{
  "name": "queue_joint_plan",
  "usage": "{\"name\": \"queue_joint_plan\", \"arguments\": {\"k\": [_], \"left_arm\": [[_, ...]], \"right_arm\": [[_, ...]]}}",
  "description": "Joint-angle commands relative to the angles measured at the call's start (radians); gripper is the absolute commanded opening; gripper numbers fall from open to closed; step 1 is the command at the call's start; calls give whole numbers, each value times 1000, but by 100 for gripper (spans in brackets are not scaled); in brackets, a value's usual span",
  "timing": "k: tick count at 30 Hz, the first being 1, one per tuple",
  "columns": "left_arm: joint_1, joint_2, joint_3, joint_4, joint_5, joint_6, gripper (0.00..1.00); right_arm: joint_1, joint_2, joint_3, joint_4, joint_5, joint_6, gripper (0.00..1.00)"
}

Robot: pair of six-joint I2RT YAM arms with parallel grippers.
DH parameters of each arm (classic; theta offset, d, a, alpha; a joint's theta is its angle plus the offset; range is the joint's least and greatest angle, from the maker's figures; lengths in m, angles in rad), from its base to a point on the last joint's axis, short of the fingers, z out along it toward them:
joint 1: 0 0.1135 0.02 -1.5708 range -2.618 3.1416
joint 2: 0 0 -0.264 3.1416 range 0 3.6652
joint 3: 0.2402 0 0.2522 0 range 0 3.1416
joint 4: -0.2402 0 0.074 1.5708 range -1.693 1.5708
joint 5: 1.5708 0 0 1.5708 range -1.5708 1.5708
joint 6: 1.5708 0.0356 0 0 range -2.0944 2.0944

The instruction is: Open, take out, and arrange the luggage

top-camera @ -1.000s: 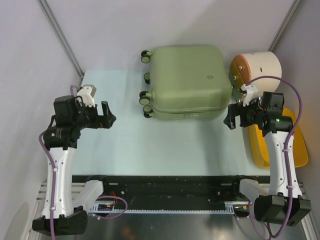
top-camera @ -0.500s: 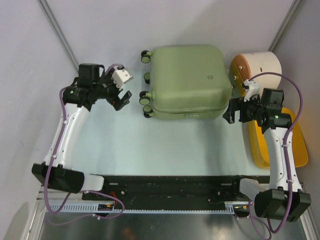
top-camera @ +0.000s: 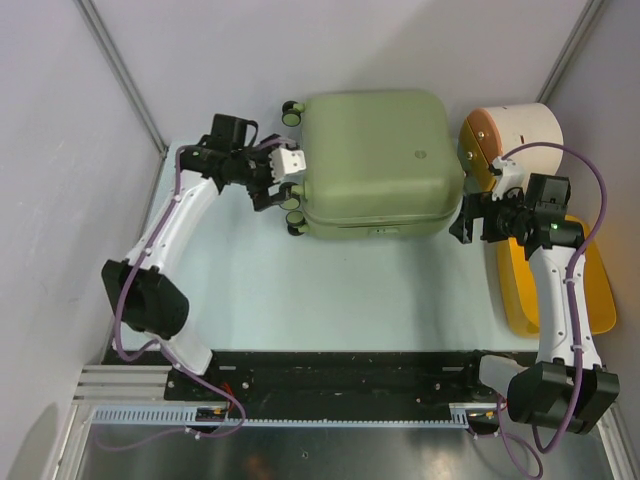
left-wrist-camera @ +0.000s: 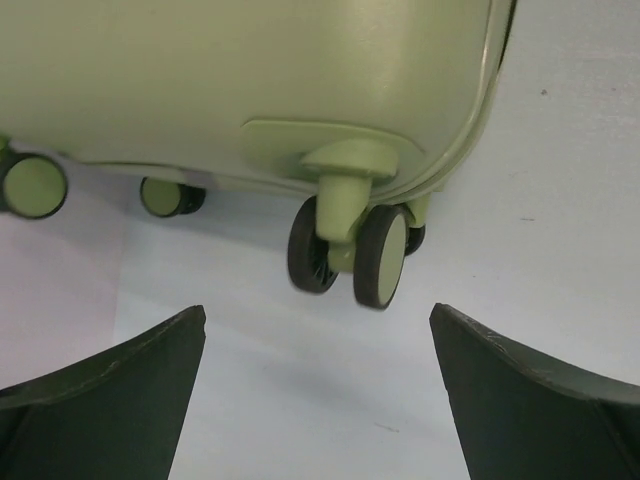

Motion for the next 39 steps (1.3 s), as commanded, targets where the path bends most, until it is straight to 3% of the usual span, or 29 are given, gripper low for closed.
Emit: {"name": "queue_joint_plan", "arguments": {"k": [1, 9, 12, 18, 19, 21, 23, 26, 31, 35, 39], "left_arm": [[-33, 63, 32, 4, 17, 107, 100], [-52, 190, 97, 5, 37, 91, 100], [-58, 226, 115, 5, 54, 86, 95], [-73, 225, 77, 5, 80, 123, 61], [-73, 215, 62, 5, 77, 133, 49], [-75, 182, 12, 4, 57, 158, 36], [-70, 140, -64, 4, 32, 182, 12], [-43, 41, -185, 5, 22, 256, 0], [74, -124, -353, 4, 25, 342, 0], [202, -265, -489, 4, 11, 503, 0], [377, -274, -491, 2, 15, 624, 0]], "right_arm": [[-9, 7, 49, 24, -7, 7, 100], [-14, 28, 49, 27, 3, 0, 100], [-17, 34, 49, 28, 7, -2, 100], [-17, 40, 49, 25, 19, -17, 100], [-17, 39, 49, 22, 21, -19, 100], [-17, 37, 49, 21, 24, -25, 100], [-17, 33, 49, 16, 26, -31, 100], [-15, 31, 49, 7, 29, -40, 100], [-17, 31, 49, -5, 16, -43, 100], [-17, 30, 47, -18, -5, -55, 100], [-17, 34, 47, -28, -31, -82, 100]]}}
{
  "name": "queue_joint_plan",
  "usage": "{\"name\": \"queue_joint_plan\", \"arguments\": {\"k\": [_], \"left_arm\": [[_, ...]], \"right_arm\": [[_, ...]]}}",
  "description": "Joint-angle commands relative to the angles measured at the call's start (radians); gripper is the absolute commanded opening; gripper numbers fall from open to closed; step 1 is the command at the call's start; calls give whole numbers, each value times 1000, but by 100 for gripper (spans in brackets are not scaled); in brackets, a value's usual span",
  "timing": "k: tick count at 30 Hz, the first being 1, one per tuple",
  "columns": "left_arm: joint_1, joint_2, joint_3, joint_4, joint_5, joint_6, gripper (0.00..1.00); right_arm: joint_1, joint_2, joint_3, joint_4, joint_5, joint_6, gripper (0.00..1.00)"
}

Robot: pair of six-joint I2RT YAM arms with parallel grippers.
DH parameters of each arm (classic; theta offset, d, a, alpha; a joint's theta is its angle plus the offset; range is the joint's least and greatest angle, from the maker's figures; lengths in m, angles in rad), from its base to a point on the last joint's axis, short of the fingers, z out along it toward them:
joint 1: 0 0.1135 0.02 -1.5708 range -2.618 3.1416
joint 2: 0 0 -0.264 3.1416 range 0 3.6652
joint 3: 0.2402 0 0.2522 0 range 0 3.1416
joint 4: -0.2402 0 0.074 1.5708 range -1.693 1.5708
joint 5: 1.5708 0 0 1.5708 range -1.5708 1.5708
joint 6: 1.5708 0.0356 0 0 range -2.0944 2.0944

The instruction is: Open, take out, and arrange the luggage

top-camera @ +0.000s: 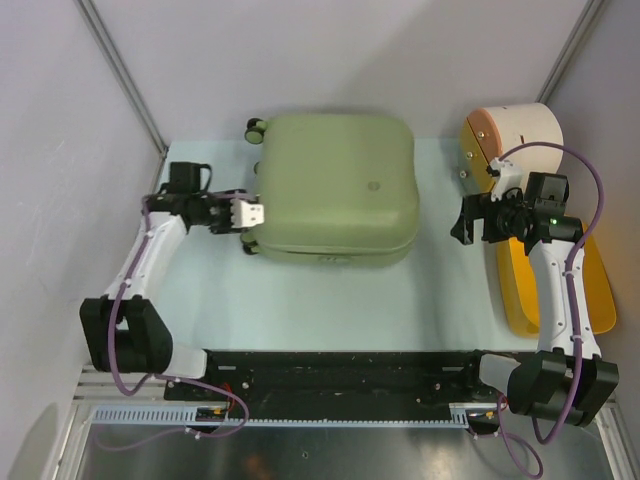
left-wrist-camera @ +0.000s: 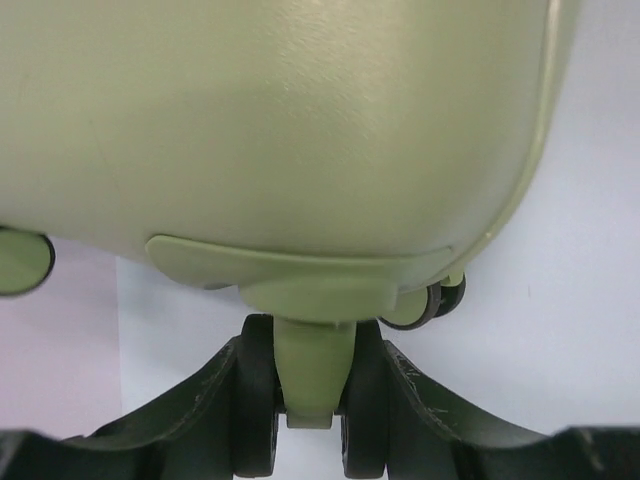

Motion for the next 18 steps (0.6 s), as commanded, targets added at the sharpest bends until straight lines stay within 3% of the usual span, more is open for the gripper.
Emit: {"name": "queue_joint_plan", "arguments": {"k": [1, 2, 3, 5, 6, 7, 12, 14, 18], "left_arm": [[242, -47, 14, -154, -57, 213, 0], [267, -30, 63, -154, -55, 201, 1], [292, 14, 96, -152, -60, 169, 9], [304, 52, 202, -152, -39, -1, 43], [309, 66, 233, -152, -19, -67, 87], [318, 91, 261, -152, 9, -132, 99], [395, 114, 368, -144, 135, -518, 100], [419, 80, 358, -141, 194, -658, 100], [453, -39, 270, -53, 178, -848, 100]], "right_arm": [[-5, 1, 41, -14, -48, -42, 100], [-4, 10, 40, -12, -55, -45, 100], [-2, 19, 40, -2, -69, -42, 100], [0, 50, 35, 17, -90, -21, 100], [1, 59, 34, 28, -118, 4, 100], [9, 70, 31, 55, -127, 22, 100], [78, 151, -9, 222, -94, 135, 98], [92, 196, -12, 268, -107, 208, 96], [116, 353, -17, 440, -184, 410, 83]]}}
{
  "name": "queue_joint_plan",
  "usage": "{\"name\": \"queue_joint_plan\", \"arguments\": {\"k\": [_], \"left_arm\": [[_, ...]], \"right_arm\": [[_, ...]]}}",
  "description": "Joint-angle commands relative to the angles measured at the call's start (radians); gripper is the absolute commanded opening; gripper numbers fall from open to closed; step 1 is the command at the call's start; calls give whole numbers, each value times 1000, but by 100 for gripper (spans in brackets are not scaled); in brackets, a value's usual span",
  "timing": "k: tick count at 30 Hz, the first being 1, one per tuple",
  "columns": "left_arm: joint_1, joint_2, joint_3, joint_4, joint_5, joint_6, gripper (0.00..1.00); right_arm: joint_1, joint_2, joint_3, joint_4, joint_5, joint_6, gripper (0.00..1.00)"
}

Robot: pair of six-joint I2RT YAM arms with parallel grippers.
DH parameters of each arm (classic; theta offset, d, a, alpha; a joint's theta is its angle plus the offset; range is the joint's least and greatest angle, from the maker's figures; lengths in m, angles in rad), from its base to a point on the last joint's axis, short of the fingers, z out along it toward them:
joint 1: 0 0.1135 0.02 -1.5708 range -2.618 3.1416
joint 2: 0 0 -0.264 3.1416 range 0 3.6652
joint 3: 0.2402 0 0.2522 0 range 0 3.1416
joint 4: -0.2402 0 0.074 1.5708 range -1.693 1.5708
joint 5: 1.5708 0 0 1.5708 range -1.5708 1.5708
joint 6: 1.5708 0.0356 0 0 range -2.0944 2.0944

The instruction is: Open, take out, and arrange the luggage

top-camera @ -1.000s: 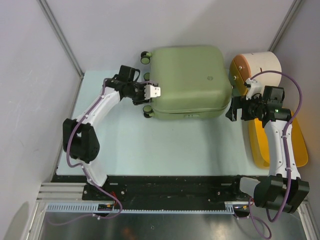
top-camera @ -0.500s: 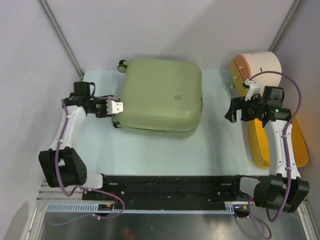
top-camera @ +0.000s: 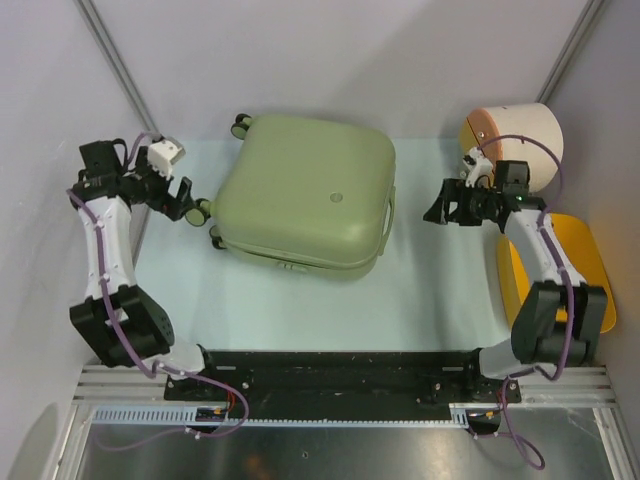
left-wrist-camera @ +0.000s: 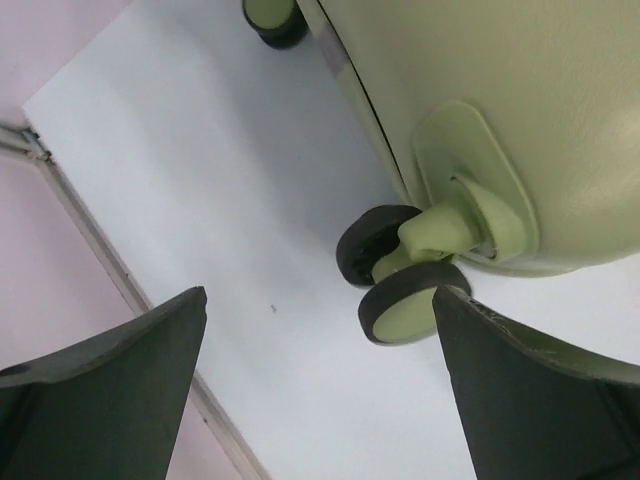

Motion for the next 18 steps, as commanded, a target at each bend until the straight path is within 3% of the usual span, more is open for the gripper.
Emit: {"name": "queue_joint_plan", "arguments": {"k": [1, 7, 10, 13, 18], "left_arm": [[34, -164, -51, 135, 82, -352, 100], [97, -364, -235, 184, 142, -740, 100], [97, -516, -440, 212, 203, -878, 100], [97, -635, -565, 252, 225, -923, 100], [95, -697, -652, 283, 294, -983, 100]], "right_arm": [[27, 143, -12, 249, -82, 297, 82], [123, 309, -12, 501, -75, 463, 75], [148, 393, -13, 575, -72, 538, 71], [156, 452, -13, 658, -113, 605, 66], [154, 560, -42, 839, -200, 755, 50]]}}
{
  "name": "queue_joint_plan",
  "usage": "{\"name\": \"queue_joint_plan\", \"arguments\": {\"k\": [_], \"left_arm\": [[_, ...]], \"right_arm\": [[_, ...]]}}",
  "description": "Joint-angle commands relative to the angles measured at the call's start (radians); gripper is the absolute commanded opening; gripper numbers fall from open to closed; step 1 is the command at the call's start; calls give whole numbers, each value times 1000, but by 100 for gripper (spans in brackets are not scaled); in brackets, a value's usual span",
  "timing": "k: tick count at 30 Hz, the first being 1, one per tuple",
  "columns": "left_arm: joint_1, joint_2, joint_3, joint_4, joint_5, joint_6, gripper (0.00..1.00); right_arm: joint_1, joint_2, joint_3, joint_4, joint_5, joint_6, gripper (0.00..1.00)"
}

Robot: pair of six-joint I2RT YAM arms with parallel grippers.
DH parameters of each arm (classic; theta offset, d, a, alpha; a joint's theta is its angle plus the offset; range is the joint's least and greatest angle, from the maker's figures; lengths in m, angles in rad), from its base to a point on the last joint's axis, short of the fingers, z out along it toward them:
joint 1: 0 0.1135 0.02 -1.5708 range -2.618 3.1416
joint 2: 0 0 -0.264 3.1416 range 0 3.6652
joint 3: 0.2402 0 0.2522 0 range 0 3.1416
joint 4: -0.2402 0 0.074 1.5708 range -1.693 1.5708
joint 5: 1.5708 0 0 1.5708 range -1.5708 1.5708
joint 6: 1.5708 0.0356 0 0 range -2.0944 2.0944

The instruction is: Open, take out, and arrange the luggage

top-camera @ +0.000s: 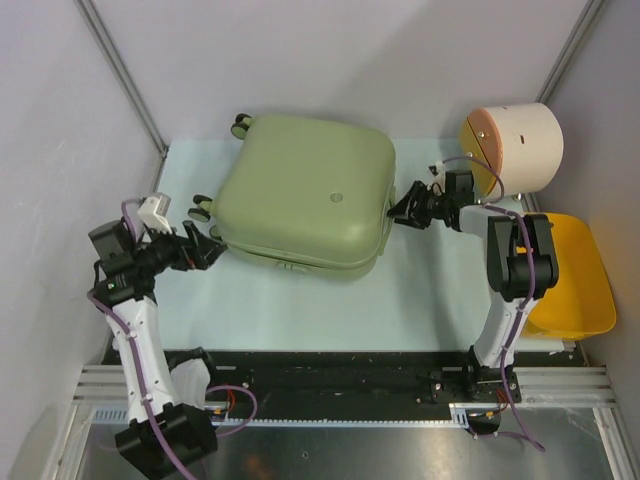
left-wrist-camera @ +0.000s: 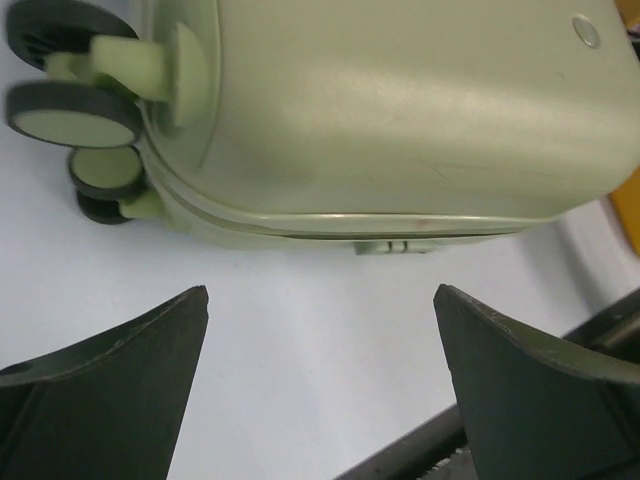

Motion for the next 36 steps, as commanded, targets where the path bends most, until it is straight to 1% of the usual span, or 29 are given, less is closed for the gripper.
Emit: {"name": "queue_joint_plan", "arguments": {"k": [1, 2, 5, 6, 7, 8, 9, 10, 11, 14, 16, 17, 18, 19, 20, 21, 22, 23, 24, 25, 26, 27, 28, 29, 31, 32, 34, 35, 36], "left_arm": [[-1, -28, -58, 82, 102, -181, 100], [0, -29, -69, 101, 104, -192, 100], [0, -15, -114, 162, 110, -261, 99], [-1, -11, -126, 188, 105, -290, 98], [0, -6, -155, 219, 98, -352, 98], [-1, 2, -171, 293, 87, -388, 97], [-1, 6, -184, 337, 82, -420, 97], [-1, 14, -206, 419, 78, -480, 97], [-4, 28, -214, 456, 73, -501, 96], [-21, 96, -214, 584, 47, -555, 95], [-38, 172, -185, 657, 26, -583, 95], [-58, 196, -174, 680, 16, -597, 94], [-66, 253, -168, 735, -3, -620, 94], [-73, 281, -145, 800, -17, -633, 94], [-90, 322, -125, 819, -31, -637, 93], [-99, 401, -97, 828, -51, -628, 92], [-109, 452, -36, 842, -54, -621, 91], [-121, 492, -5, 843, -54, -617, 89], [-127, 530, 27, 843, -51, -609, 88], [-132, 607, 91, 843, -37, -601, 87], [-136, 632, 119, 843, -39, -597, 85], [-135, 650, 162, 843, -39, -597, 84], [-132, 658, 176, 839, -37, -591, 84], [-129, 649, 182, 834, -37, -586, 85], [-121, 588, 156, 811, -34, -585, 86], [-119, 557, 136, 800, -34, -585, 86], [-115, 487, 64, 758, -42, -585, 88], [-112, 410, 35, 753, -54, -606, 91], [-110, 366, -24, 751, -60, -618, 93]], "right_arm": [[-7, 77, -28, 247, -106, 197, 48], [-6, 100, -37, 315, -142, 227, 47], [3, 112, -90, 452, -178, 332, 40], [5, 105, -123, 477, -181, 352, 32], [11, 96, -145, 500, -183, 381, 27], [25, 74, -177, 555, -177, 400, 22], [32, 31, -209, 580, -169, 412, 11], [45, 2, -279, 600, -158, 418, 4], [69, -24, -313, 623, -140, 416, 0], [129, -139, -448, 611, -114, 368, 0], [205, -232, -537, 585, -100, 342, 0], [241, -269, -560, 554, -103, 310, 3], [294, -300, -571, 522, -109, 285, 30], [313, -352, -573, 470, -138, 256, 63], [319, -377, -570, 362, -155, 227, 94], [310, -401, -570, 307, -170, 169, 96], [293, -478, -567, 193, -187, 121, 96], [272, -516, -562, 140, -189, 77, 96], [241, -567, -558, 91, -190, -4, 96], [185, -611, -550, -7, -187, -44, 96], [148, -698, -527, -56, -190, -83, 97], [114, -734, -515, -98, -210, -154, 97], [50, -766, -502, -159, -221, -190, 98], [20, -817, -481, -187, -216, -222, 98], [-61, -834, -418, -192, -166, -261, 99], [-90, -817, -398, -167, -137, -266, 100], [-107, -761, -314, -108, -10, -295, 99], [-110, -726, -282, -95, 29, -298, 97], [-113, -637, -210, -81, 73, -290, 95]]}}
